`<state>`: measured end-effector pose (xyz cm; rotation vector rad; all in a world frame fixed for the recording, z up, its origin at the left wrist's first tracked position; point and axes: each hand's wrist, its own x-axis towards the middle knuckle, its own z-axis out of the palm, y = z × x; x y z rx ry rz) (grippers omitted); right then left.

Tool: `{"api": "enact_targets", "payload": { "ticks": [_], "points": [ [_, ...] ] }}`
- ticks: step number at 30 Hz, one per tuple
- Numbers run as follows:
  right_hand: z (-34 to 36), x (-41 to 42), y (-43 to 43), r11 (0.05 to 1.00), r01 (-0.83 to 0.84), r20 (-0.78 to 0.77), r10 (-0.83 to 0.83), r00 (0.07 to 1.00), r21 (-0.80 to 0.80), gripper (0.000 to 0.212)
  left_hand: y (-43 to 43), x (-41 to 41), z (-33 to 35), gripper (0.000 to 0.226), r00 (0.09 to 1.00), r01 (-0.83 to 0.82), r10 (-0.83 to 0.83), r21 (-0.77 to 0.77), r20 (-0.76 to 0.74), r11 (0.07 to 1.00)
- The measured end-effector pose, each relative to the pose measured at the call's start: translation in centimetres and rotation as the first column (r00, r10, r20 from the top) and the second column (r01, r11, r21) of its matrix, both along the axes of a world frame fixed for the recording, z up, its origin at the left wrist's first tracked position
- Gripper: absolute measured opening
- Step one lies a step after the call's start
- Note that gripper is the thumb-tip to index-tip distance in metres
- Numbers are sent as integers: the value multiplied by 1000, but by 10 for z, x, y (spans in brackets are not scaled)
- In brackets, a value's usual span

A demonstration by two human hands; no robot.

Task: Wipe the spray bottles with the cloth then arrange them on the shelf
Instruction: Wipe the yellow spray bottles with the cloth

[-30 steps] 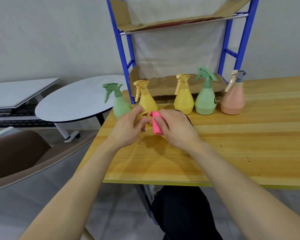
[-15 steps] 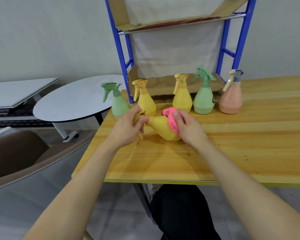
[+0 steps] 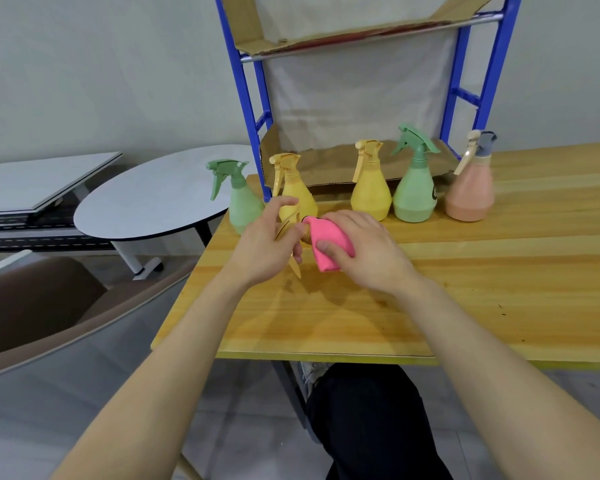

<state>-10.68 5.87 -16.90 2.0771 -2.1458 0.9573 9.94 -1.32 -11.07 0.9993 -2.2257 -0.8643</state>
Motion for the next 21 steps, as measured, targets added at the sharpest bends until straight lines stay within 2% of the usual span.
{"api": "enact_targets", "payload": {
  "ticks": [2, 3, 4, 6, 7, 9, 10, 12, 13, 16, 19, 21],
  "points": [
    [1, -7, 1, 1000, -1, 63, 0, 998, 11, 66, 2, 8, 7, 56, 982, 137, -110, 176, -153, 975],
    [1, -11, 2, 1000, 3, 95, -5, 996, 19, 64, 0, 14, 8, 69, 972, 193, -158, 201, -177, 960],
    [2, -13, 3, 999, 2, 117, -6, 993, 32, 62, -3, 20, 9, 80, 972, 215, -195, 160, -133, 963],
    [4, -15, 4, 998, -26, 134, 19, 991, 50, 59, -9, 26, 7, 94, 978, 196, -190, -84, 84, 977],
    [5, -15, 4, 998, -41, 125, 35, 992, 51, 57, -11, 26, 7, 95, 969, 198, -150, -248, 198, 948],
    [6, -13, 3, 998, -43, 122, 37, 992, 50, 55, -16, 27, 6, 88, 939, 262, -83, -542, 332, 798],
    [6, -13, 3, 998, -37, 130, 30, 991, 50, 54, -19, 28, 5, 83, 931, 300, -72, -636, 359, 711],
    [6, -13, 1, 998, -38, 153, 31, 988, 44, 51, -25, 30, 4, 76, 920, 344, -54, -736, 387, 583],
    [6, -13, 0, 999, -38, 181, 31, 983, 34, 47, -28, 30, 3, 75, 920, 349, -44, -760, 390, 548],
    [4, -13, -2, 999, 14, 325, 1, 946, -43, 34, -29, 28, 2, 62, 927, 327, -23, -778, 374, 536],
    [-5, -11, 4, 992, 86, 457, -37, 889, -87, 35, -24, 26, 6, 51, 934, 293, -12, -746, 357, 598],
    [-13, -10, 9, 986, 140, 488, -78, 869, -90, 39, -24, 26, 6, 49, 949, 254, -29, -711, 313, 656]
  ]
}}
